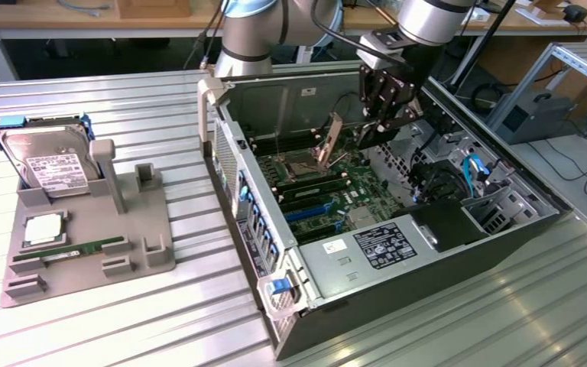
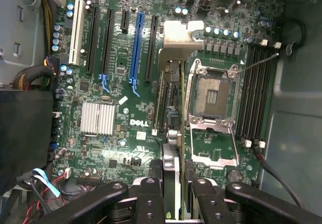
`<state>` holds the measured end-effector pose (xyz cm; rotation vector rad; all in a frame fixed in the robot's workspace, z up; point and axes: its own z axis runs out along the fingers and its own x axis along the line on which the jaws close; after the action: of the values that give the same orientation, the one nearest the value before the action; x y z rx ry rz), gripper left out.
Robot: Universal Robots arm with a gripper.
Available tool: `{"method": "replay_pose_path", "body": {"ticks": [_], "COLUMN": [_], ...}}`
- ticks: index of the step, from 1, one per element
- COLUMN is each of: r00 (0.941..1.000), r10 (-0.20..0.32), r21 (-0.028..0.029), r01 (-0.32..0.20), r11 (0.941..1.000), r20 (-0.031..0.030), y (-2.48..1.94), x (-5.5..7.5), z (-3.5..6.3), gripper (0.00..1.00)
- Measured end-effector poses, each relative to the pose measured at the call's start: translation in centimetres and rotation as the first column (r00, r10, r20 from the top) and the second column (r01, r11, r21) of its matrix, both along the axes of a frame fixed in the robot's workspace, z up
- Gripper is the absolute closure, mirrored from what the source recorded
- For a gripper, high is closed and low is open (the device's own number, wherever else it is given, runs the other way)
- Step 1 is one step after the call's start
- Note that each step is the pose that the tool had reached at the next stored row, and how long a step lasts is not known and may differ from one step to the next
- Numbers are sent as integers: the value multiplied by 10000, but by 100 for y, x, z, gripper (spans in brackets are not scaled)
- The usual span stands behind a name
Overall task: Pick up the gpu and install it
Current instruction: 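Insert the gpu into the slot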
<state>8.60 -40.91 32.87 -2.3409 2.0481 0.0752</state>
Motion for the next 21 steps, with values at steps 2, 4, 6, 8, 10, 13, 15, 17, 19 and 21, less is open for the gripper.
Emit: {"method": "replay_pose_path", "body": {"ticks": [2, 4, 6, 8, 10, 13, 15, 17, 19, 21], "r00": [10000, 10000, 10000, 10000, 10000, 10000, 10000, 10000, 10000, 10000], "r10": [0, 0, 0, 1, 0, 0, 0, 0, 1, 0], "r21": [1, 0, 0, 1, 1, 1, 1, 0, 1, 0], "r01": [0, 0, 0, -1, 0, 0, 0, 0, -1, 0], "r11": [10000, 10000, 10000, 10000, 10000, 10000, 10000, 10000, 10000, 10000], "r20": [0, 0, 0, 0, 0, 0, 0, 0, 0, 0], "y": [-1, -3, -4, -6, -8, -13, -16, -20, -22, -26], "x": [0, -1, -1, -1, -2, -2, -2, -3, -3, -5], "z": [-3, -6, -9, -12, -16, -22, -26, -31, -35, -40], "gripper": [73, 73, 73, 73, 73, 73, 73, 73, 73, 73]}}
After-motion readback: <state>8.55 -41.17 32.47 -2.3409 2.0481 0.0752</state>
